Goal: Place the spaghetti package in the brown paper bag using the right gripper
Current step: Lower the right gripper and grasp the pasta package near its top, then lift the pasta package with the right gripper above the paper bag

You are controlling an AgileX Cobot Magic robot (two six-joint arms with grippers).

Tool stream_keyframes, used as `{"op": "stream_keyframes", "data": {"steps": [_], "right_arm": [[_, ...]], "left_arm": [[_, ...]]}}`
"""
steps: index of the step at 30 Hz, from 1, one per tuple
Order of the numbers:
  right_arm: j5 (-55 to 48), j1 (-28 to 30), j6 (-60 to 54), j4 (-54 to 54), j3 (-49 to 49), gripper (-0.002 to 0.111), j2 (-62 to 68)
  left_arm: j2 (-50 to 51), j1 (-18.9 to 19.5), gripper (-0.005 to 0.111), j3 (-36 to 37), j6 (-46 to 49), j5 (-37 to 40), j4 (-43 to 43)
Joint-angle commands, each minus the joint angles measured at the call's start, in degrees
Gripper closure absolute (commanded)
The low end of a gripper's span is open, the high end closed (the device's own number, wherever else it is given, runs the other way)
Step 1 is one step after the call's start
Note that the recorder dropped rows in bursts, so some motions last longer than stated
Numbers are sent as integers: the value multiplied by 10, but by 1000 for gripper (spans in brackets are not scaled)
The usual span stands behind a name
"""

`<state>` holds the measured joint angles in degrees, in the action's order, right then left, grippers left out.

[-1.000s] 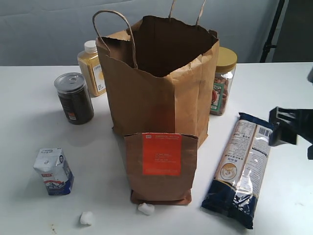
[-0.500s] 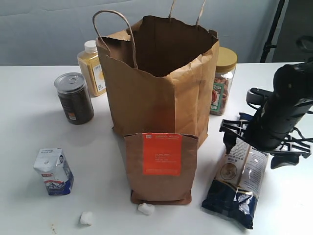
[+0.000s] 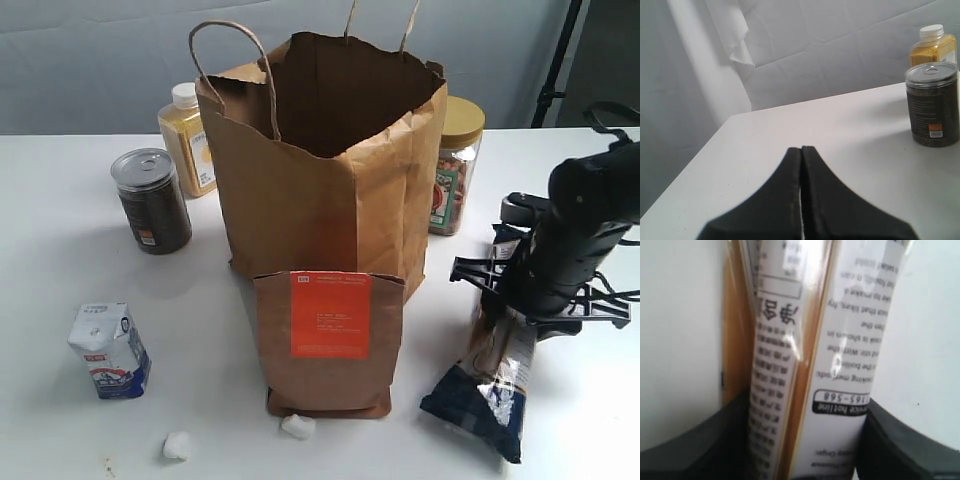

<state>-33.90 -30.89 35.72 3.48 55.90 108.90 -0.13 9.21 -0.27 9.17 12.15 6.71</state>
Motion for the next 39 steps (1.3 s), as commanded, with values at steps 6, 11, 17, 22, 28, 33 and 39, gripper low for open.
{"op": "stream_keyframes", "data": {"steps": [6,11,17,22,28,33,39], "right_arm": [[291,0,21,-12,-211,108,-147],[355,-5,20,-10,-295,108,-295],[371,-6,5,52,-334,108,-510],[401,-5,5,108,-310,108,-664],[515,-5,6,163,-252,108,-706],[648,-5,6,209,-211,108,-650],[698,-5,6,226,-140,108,-534]], "left_arm": [[1,-1,107,3,-2,-3,-2],[1,-1,107,3,-2,-3,-2],[1,-1,107,3,-2,-3,-2],[1,-1,107,3,-2,-3,-2],[1,-1,107,3,-2,-3,-2],[1,-1,107,3,-2,-3,-2],[1,-1,107,3,-2,-3,-2]]}}
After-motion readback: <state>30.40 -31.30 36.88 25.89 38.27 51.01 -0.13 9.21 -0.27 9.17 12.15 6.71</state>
